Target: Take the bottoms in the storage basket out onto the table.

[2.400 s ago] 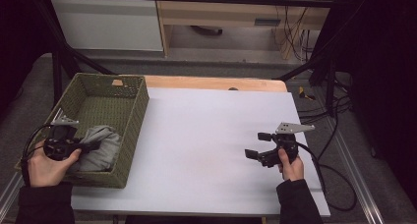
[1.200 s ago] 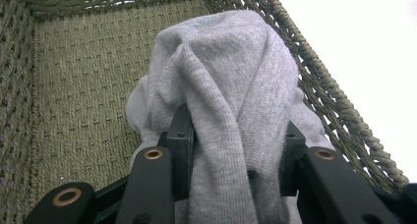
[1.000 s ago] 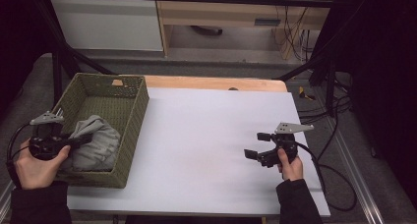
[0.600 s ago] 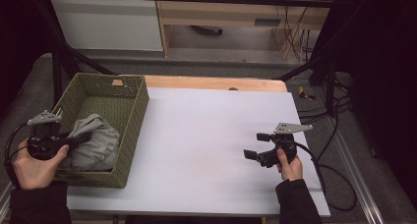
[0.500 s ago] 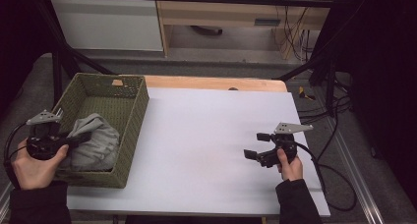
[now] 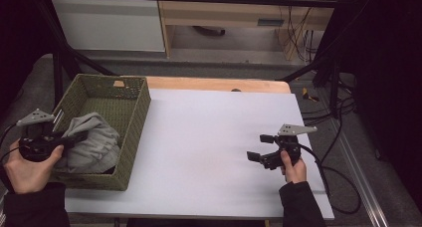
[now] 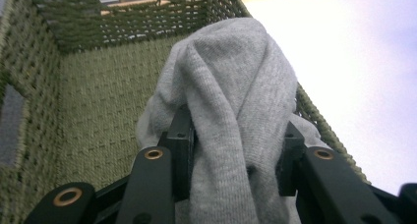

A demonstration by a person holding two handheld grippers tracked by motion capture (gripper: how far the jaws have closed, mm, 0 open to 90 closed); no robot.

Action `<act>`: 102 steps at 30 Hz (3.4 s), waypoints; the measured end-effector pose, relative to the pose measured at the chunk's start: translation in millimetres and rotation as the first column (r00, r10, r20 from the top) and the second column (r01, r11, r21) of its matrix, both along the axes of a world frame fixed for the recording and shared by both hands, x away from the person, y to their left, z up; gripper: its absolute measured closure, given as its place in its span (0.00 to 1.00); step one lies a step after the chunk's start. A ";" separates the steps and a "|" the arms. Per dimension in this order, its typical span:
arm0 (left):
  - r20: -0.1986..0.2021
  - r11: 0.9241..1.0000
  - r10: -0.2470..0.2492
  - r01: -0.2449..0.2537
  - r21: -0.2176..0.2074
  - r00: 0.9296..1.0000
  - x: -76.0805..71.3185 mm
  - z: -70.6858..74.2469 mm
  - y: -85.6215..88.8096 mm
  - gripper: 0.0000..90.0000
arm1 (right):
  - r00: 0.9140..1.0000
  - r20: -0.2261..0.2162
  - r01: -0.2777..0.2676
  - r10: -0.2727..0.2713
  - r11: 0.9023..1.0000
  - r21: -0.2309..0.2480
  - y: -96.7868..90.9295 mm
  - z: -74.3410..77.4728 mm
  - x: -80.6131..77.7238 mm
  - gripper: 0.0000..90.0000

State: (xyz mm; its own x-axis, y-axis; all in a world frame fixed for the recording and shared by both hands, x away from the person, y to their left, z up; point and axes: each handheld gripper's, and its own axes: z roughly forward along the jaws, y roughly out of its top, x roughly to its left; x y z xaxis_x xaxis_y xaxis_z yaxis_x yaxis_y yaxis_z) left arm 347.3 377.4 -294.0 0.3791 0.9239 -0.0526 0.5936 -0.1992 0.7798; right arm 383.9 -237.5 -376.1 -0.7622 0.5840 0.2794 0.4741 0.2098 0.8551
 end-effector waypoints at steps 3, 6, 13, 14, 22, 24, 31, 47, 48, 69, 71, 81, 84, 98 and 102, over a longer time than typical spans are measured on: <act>0.006 1.000 -0.004 0.004 -0.001 1.000 0.6 3.4 -1.1 0.69 | 1.000 -0.001 0.000 0.000 1.000 0.000 0.2 -0.1 0.1 0.04; 0.012 1.000 -0.010 0.010 0.003 1.000 0.6 6.1 -2.6 0.70 | 1.000 -0.003 -0.001 0.001 1.000 -0.002 0.7 -0.5 0.3 0.04; 0.020 1.000 -0.013 0.013 0.001 1.000 1.6 11.2 -1.7 0.70 | 1.000 0.000 0.000 0.000 1.000 0.005 -0.6 0.9 -0.3 0.04; 0.022 1.000 -0.012 0.012 0.001 1.000 1.5 11.9 -0.7 0.71 | 1.000 0.001 0.000 0.000 1.000 0.005 -0.7 1.1 -0.3 0.04; 0.034 1.000 -0.012 0.012 -0.011 0.999 0.3 17.9 6.1 0.71 | 1.000 0.002 -0.003 0.003 1.000 0.002 0.0 0.8 0.0 0.04; 0.038 1.000 -0.013 0.013 -0.004 0.999 0.2 20.3 6.3 0.71 | 1.000 0.002 -0.002 0.002 1.000 0.000 0.1 0.7 0.1 0.04; 0.046 1.000 -0.024 0.024 -0.002 0.999 1.5 28.0 6.9 0.71 | 1.000 0.000 -0.003 0.003 1.000 0.002 -0.1 1.1 -0.2 0.04; 0.079 0.999 -0.045 0.046 -0.014 0.996 1.4 49.2 9.3 0.71 | 1.000 0.000 -0.002 0.002 1.000 0.000 0.6 0.7 0.0 0.04; 0.080 0.999 -0.051 0.052 -0.014 0.996 1.2 50.6 9.2 0.71 | 1.000 0.000 -0.002 0.002 1.000 -0.001 0.6 0.7 0.1 0.04; 0.118 0.995 -0.096 0.099 -0.018 0.988 -3.0 74.5 0.1 0.71 | 1.000 -0.001 -0.004 0.004 1.000 0.001 0.6 0.8 0.0 0.04; 0.119 0.994 -0.101 0.104 -0.018 0.988 -3.0 76.0 -0.8 0.71 | 1.000 -0.003 -0.004 0.004 1.000 0.001 0.7 0.8 0.0 0.04; 0.137 0.993 -0.117 0.120 -0.014 0.984 -4.6 87.6 -6.6 0.71 | 1.000 -0.006 -0.004 0.004 1.000 0.001 0.8 0.8 0.0 0.04; 0.143 0.992 -0.123 0.126 -0.012 0.982 -5.0 90.6 -8.4 0.71 | 1.000 -0.004 -0.005 0.005 1.000 0.001 0.7 0.8 0.0 0.04; 0.158 0.989 -0.145 0.148 -0.009 0.977 -4.3 100.8 -18.2 0.71 | 1.000 -0.007 -0.006 0.006 1.000 -0.002 1.1 0.3 0.4 0.04; 0.162 0.987 -0.158 0.161 -0.008 0.974 -4.0 104.0 -21.3 0.71 | 1.000 -0.007 -0.007 0.007 1.000 -0.001 1.0 0.5 0.3 0.04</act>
